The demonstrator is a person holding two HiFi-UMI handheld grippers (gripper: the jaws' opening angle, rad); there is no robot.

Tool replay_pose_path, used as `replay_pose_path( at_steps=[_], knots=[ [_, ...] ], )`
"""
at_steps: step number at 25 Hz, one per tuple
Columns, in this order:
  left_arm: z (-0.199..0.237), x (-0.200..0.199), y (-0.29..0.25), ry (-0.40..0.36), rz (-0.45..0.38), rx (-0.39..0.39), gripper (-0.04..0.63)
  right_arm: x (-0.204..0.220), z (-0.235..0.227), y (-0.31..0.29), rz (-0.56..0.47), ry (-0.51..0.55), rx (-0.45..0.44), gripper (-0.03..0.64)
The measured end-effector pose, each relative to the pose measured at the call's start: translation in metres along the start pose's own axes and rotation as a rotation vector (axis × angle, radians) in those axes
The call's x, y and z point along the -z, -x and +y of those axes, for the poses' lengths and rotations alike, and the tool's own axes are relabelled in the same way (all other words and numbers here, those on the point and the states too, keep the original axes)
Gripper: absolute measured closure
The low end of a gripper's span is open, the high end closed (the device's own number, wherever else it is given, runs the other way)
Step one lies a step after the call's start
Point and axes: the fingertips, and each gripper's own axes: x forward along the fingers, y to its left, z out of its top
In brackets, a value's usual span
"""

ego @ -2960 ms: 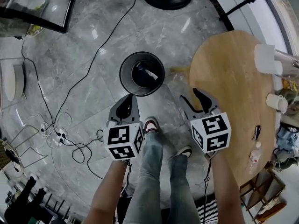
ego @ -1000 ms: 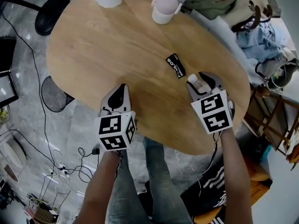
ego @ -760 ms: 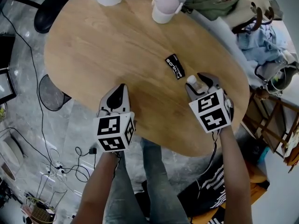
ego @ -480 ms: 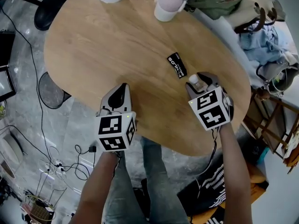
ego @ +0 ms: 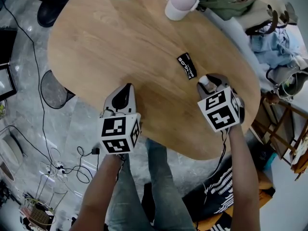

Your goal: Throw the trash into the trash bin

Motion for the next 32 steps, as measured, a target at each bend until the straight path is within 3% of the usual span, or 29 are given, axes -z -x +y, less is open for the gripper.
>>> replay_pose_path(
  at_steps=[20,32],
  knots=[
    [0.019,-0.014,0.022,0.028,-0.042,-0.01,0.586,-0.017,0.008,0.033,0.001,0.013,0.04,0.477],
    [0.062,-0.037,0.075,0.043,-0.107,-0.032,0.586,-0.077,0.044,0.074,-0.039,0.081,0.085,0.477]
  ],
)
